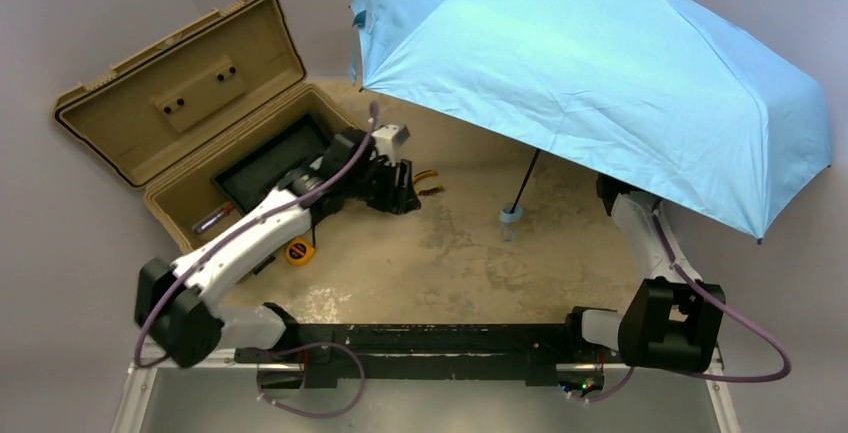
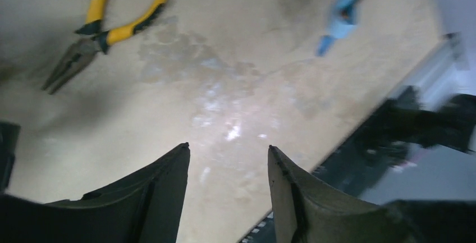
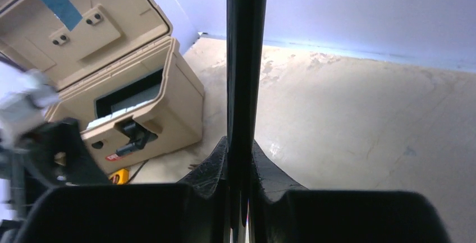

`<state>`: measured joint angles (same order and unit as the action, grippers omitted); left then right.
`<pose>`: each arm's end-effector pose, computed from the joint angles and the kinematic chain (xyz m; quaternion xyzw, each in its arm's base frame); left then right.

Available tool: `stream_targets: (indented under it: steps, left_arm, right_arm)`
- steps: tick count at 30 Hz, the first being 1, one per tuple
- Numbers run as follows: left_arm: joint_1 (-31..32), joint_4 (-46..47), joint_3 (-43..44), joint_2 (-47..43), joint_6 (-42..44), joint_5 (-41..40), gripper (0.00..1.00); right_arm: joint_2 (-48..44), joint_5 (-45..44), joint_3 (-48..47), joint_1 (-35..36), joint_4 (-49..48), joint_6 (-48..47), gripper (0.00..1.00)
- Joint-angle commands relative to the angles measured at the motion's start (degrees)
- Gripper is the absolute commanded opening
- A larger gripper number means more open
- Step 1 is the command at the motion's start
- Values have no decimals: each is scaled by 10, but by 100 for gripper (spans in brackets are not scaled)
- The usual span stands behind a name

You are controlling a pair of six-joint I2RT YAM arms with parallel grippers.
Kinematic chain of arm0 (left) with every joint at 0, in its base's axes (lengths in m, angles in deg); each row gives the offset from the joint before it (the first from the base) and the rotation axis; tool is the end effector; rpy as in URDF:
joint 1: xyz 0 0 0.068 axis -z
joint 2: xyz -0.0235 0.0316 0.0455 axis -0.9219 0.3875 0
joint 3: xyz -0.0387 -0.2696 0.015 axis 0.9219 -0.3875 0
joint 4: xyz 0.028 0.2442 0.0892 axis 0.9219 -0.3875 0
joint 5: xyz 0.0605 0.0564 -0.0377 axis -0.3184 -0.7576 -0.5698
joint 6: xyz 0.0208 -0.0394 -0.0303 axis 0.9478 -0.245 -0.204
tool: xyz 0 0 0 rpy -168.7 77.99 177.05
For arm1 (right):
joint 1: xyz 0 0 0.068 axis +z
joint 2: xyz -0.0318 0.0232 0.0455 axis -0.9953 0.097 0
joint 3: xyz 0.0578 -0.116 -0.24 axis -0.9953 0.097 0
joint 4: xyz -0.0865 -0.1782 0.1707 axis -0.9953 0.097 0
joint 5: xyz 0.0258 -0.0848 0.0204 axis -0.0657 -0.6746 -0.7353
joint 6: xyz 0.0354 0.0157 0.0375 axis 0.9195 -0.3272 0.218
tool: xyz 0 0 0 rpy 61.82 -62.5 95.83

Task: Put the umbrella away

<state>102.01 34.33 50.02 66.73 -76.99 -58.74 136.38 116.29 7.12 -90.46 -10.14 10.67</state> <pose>0.2132 -0.1608 0.3132 0.1407 0.8789 -0.3317 0.3126 0.2849 -0.0048 0.3432 -0.0886 0.6839 0.3807 0.6161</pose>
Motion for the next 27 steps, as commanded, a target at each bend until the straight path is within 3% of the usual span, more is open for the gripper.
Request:
stream_targets:
  steps: [1,7,15,22,27]
  left_arm:
    - [43,-19,97,134,92,-162,50]
    - [54,-46,245,323,157,-251,48]
    - [53,-120,422,520,211,-303,42]
    - [35,-166,493,578,224,-279,37]
    - [23,-191,496,590,230,-246,36]
  right_arm:
    - [-8,18,-46,0,-24,30,0]
    - [-23,19,-61,0,-9,32,0]
    - [-34,35,-66,0,5,31,0]
    - [-36,43,-67,0,9,32,0]
    - [-38,44,-67,0,14,29,0]
